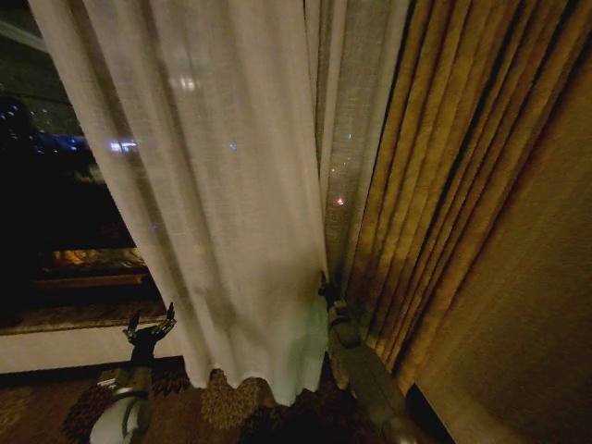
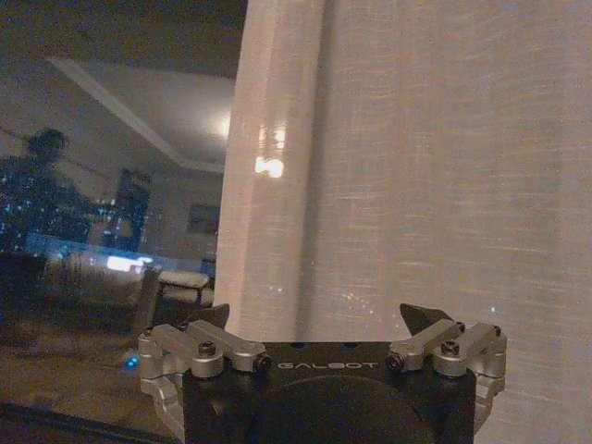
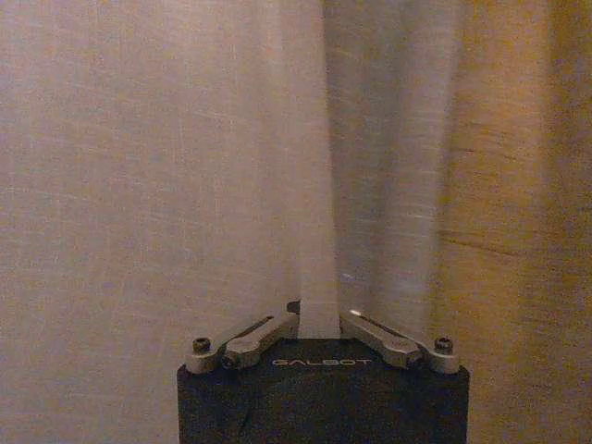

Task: Open the curtains by pulling them apart, changing their state from closed to fully open.

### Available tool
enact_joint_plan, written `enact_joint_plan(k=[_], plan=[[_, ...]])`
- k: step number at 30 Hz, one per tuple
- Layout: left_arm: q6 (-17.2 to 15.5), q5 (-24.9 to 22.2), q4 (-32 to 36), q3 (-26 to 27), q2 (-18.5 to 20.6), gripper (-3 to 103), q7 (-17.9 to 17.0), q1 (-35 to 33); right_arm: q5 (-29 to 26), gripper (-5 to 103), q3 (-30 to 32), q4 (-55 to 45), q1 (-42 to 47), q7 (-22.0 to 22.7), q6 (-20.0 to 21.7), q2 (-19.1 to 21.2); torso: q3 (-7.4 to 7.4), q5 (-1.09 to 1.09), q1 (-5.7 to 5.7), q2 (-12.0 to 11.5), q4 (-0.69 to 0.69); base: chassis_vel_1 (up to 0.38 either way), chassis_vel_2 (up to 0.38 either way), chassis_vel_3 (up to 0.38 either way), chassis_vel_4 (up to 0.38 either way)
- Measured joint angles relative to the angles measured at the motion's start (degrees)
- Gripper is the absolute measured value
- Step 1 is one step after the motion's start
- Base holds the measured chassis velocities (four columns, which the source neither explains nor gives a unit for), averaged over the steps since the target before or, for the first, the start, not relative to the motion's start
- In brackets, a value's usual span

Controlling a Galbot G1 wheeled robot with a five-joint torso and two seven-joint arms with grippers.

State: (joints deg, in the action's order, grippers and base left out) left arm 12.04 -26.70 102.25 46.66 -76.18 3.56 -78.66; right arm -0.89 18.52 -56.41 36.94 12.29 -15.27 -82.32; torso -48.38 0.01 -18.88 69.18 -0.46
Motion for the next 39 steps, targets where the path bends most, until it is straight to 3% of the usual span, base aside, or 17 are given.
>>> enact_joint_plan(k=[8, 13, 20, 24, 26, 29, 30, 32, 33, 36, 39], plan=[[0.0, 0.0, 0.0, 0.0, 0.0, 100, 0.0, 0.0, 3.0, 0, 1.9, 0.5, -1.6, 9.6, 5.2, 1.8, 0.0, -0.01, 0.0, 0.0, 0.0, 0.0, 0.0, 0.0, 0.0], [0.0, 0.0, 0.0, 0.0, 0.0, 100, 0.0, 0.0, 4.7, 0, 2.1, 0.1, -1.5, 12.5, 6.9, 2.0, 0.0, -0.01, 0.0, 0.0, -0.01, 0.0, 0.0, 0.0, 0.0], [0.0, 0.0, 0.0, 0.0, 0.0, 100, 0.0, 0.0, 4.4, 0, 0.9, -2.7, -0.2, 13.0, 7.8, 1.9, 0.0, -0.01, -0.01, 0.0, 0.0, 0.0, 0.0, 0.0, 0.0], [0.0, 0.0, 0.0, 0.0, 0.0, 100, 0.0, 0.0, 2.1, 0, -0.5, -5.7, 1.4, 11.1, 8.0, 1.9, 0.0, -0.01, 0.0, 0.0, 0.0, 0.0, 0.0, 0.0, 0.0], [0.0, 0.0, 0.0, 0.0, 0.0, 100, 0.0, 0.0, -2.2, -3, -2.3, -9.8, 3.9, 6.9, 8.2, 2.7, 0.0, -0.02, -0.01, 0.0, 0.01, 0.0, 0.0, 0.0, 0.0], [0.0, 0.0, 0.0, 0.0, 0.0, 100, 0.0, 0.0, -4.8, 1, -3.2, -12.9, 5.9, 3.6, 8.5, 3.4, 0.0, -0.02, 0.0, 0.0, 0.01, 0.0, 0.0, 0.0, 0.0], [0.0, 0.0, 0.0, 0.0, 0.0, 100, 0.0, 0.0, -7.5, 12, -4.1, -16.0, 7.9, 0.7, 9.1, 4.4, 0.0, 0.0, 0.0, 0.0, 0.0, 0.0, 0.0, 0.0, 0.0], [0.0, 0.0, 0.0, 0.0, 0.0, 100, 0.0, 0.0, -11.4, 17, -4.9, -20.8, 11.1, -2.7, 10.8, 6.1, 0.0, -0.02, 0.0, 0.0, 0.0, 0.0, 0.0, 0.0, 0.0], [0.0, 0.0, 0.0, 0.0, 0.0, 100, 0.0, 0.0, -11.4, 17, -4.9, -20.8, 11.1, -2.7, 10.8, 6.1, 0.0, -0.02, 0.0, 0.0, 0.0, 0.0, 0.0, 0.0, 0.0], [0.0, 0.0, 0.0, 0.0, 0.0, 100, 0.0, 0.0, -13.6, 33, -5.3, -26.0, 14.6, -5.0, 12.1, 7.6, 0.01, -0.02, 0.0, 0.0, -0.01, 0.0, 0.0, 0.0, 0.0], [0.0, 0.0, 0.0, 0.0, 0.0, 100, 0.0, 0.0, -13.7, 38, -5.3, -27.9, 16.0, -6.2, 12.4, 8.0, 0.01, -0.01, 0.0, 0.0, 0.0, 0.0, 0.0, 0.0, 0.0]])
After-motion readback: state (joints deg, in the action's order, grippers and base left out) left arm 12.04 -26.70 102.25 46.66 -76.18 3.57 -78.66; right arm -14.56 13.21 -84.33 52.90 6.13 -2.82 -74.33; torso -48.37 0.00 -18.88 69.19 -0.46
